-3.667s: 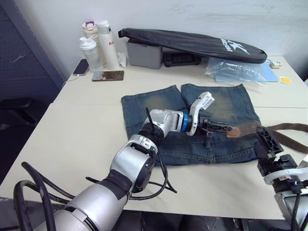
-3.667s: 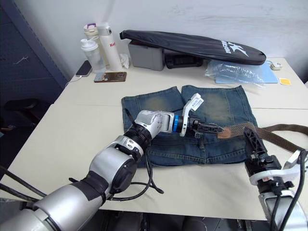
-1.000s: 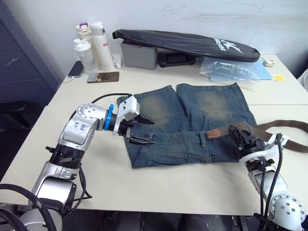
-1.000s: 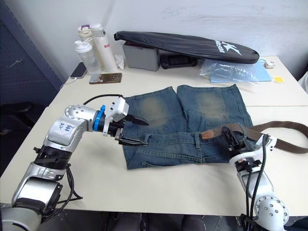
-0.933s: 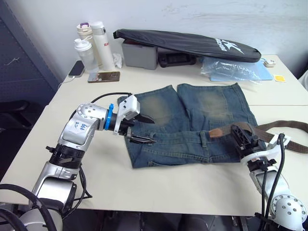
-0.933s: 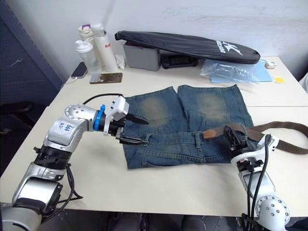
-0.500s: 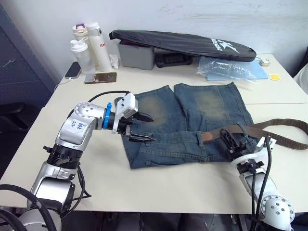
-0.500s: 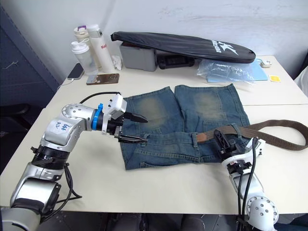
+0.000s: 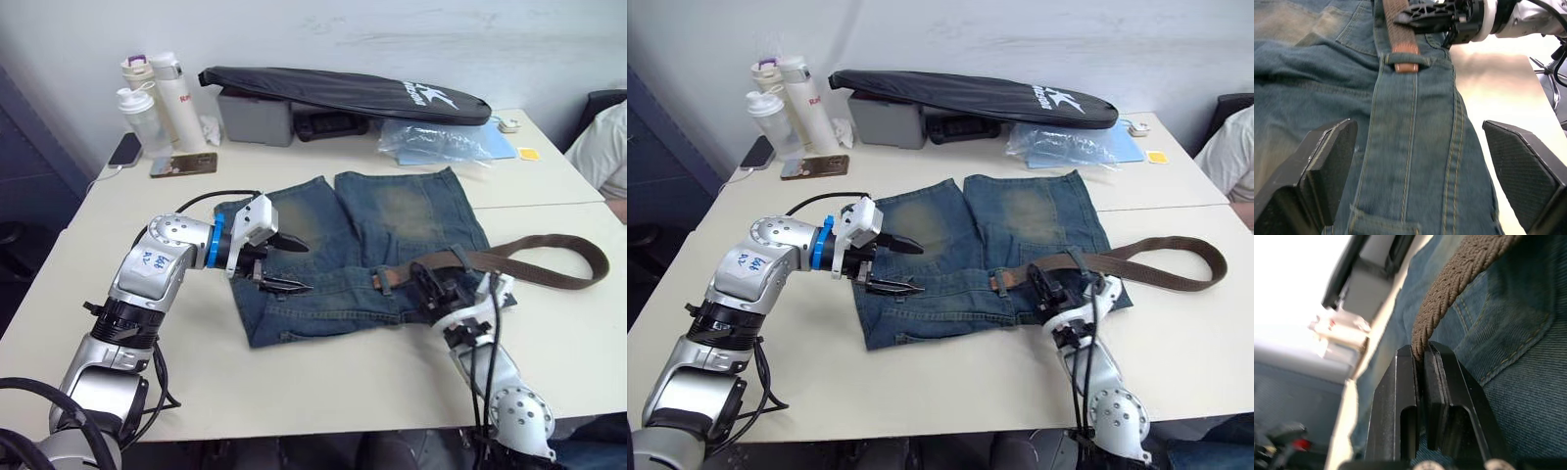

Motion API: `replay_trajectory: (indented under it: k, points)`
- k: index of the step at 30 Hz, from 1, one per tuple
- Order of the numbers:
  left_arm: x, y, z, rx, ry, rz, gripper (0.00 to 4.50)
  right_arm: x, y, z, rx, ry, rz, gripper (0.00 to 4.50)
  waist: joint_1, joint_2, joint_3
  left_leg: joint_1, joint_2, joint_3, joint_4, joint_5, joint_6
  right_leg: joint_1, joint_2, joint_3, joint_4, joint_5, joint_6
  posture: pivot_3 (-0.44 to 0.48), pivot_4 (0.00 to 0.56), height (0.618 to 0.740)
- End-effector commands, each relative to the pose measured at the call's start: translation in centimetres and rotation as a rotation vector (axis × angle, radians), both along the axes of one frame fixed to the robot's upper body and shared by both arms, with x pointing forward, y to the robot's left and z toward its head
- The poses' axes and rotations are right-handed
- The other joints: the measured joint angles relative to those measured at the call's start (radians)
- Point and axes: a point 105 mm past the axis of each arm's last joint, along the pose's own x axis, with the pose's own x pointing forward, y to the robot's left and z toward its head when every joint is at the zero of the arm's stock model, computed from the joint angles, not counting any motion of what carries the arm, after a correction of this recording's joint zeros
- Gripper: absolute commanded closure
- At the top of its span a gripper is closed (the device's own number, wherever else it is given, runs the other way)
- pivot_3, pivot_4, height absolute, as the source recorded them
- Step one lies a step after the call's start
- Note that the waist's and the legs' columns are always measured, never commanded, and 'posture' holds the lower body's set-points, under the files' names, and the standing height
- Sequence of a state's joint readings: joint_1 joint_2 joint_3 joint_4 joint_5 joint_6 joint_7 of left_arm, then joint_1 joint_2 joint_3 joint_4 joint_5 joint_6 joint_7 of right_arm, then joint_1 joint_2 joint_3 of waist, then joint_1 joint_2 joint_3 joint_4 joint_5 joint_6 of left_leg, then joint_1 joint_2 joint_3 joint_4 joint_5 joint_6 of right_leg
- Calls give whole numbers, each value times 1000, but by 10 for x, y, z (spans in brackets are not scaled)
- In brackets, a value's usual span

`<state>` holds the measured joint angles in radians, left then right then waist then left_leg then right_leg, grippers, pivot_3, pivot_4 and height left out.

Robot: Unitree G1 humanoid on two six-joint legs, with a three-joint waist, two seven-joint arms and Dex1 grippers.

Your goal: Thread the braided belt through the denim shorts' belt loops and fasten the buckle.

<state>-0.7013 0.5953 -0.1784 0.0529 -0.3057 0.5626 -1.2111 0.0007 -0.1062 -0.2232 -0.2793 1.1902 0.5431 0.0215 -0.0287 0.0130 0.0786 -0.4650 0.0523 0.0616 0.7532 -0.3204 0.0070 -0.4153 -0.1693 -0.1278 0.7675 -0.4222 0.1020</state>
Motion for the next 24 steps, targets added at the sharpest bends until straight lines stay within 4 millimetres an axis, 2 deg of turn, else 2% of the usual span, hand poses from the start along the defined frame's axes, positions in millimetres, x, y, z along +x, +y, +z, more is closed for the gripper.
replay_trajectory:
  k: [1,3,8,14,20,24]
  points:
    - [-2,-4,7,-10,-34,-7,9,-4,37,-13,-122,53,158,4500,-1,-1,0,2,0,0,0,0,0,0,1,1,0,0,0,0,150,622]
    - [-2,-6,6,-13,-32,-5,9,-5,47,-14,-145,54,205,4500,-2,-1,0,3,1,0,0,-2,3,0,1,2,0,-2,-3,0,150,622]
    - [-4,-10,4,-17,-28,-2,9,-8,65,2,119,62,287,4500,-1,-3,-1,6,9,0,7,-4,3,-1,6,9,1,-3,-6,0,150,622]
    - [-6,-14,0,-10,-24,-15,9,-24,83,-12,-37,135,448,4500,2,-4,-2,2,12,2,15,-8,4,-13,10,18,16,-5,-10,0,150,622]
    - [-9,-22,-5,-5,-16,-32,9,-12,77,-30,-115,194,380,4500,1,-6,-7,5,13,1,16,-16,8,-13,19,22,15,-7,-14,0,150,622]
    - [-12,-25,-7,-3,-6,-52,9,1,63,-25,-55,185,249,4500,1,-7,-8,7,14,1,16,-17,8,-13,20,24,14,-8,-15,0,150,622]
